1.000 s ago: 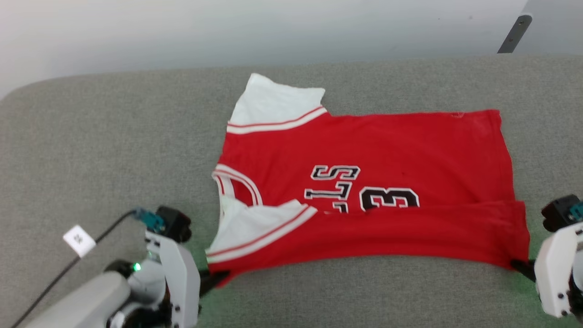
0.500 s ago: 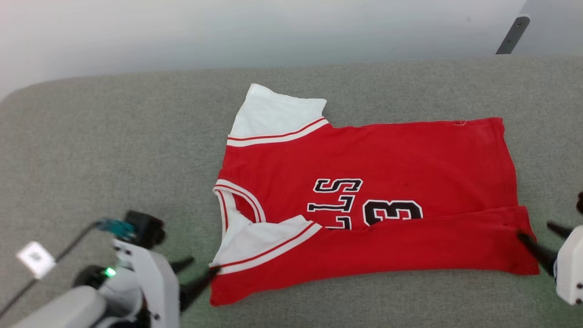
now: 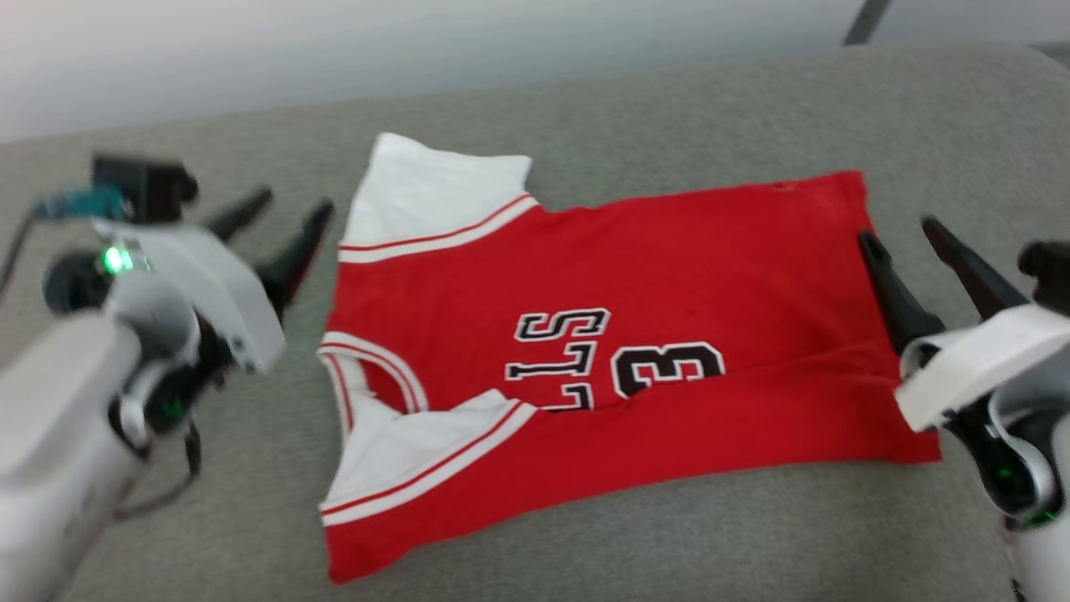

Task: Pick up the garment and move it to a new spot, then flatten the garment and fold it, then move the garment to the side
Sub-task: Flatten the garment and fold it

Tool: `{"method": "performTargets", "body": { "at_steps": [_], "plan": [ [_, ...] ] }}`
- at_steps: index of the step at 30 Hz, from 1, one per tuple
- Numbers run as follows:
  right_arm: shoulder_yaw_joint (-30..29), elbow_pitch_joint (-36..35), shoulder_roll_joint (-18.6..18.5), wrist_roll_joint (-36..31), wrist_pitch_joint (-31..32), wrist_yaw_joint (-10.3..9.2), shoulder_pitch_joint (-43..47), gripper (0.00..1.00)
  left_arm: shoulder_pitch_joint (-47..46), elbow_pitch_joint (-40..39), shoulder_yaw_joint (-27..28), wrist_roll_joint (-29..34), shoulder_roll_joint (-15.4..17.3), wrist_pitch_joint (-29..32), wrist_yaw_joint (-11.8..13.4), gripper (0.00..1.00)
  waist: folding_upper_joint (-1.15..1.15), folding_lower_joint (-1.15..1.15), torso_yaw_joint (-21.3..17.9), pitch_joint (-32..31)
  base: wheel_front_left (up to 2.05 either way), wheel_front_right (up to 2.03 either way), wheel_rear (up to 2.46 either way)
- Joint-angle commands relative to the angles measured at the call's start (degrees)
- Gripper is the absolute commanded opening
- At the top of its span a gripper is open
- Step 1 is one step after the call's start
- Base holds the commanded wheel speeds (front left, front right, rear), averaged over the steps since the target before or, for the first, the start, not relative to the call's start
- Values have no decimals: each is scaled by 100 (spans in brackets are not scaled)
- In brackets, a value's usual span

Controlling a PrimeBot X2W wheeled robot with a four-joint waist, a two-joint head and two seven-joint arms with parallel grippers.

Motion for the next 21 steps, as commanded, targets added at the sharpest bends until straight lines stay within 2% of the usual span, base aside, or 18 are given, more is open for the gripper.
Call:
{"method": "performTargets", "body": {
  "at_steps": [1, 7, 10, 13, 17, 21],
  "plan": [
    [38, -25, 86, -76, -98, -6, -115, 100, -195, 162, -2, 72, -56, -18, -76, 100, 0, 0, -428, 340, 0, 0, 0],
    [33, -36, 409, -74, -443, -5, -392, 100, -1398, 1705, -247, 580, -397, 388, -339, 100, 0, 0, -979, 711, 0, 0, 0],
    [6, -50, 529, -56, -538, -5, -379, 100, -1871, 2391, -421, 776, -509, 800, -401, 100, 0, 0, -1212, 877, 0, 0, 0],
    [43, -32, 620, -20, -581, -5, -365, 100, -2221, 2932, -689, 912, -545, 1398, -603, 100, 0, 0, -1407, 1033, 0, 0, 0],
    [89, 33, 625, 34, -608, -5, -338, 100, -2542, 3499, -864, 776, -539, 2368, -764, 100, 0, 0, -1597, 1183, 0, 0, 0],
    [89, 57, 595, 127, -633, -5, -303, 100, -2800, 3852, -866, 650, -536, 2868, -815, 100, 0, 0, -1689, 1305, 0, 0, 0]
  ]
}}
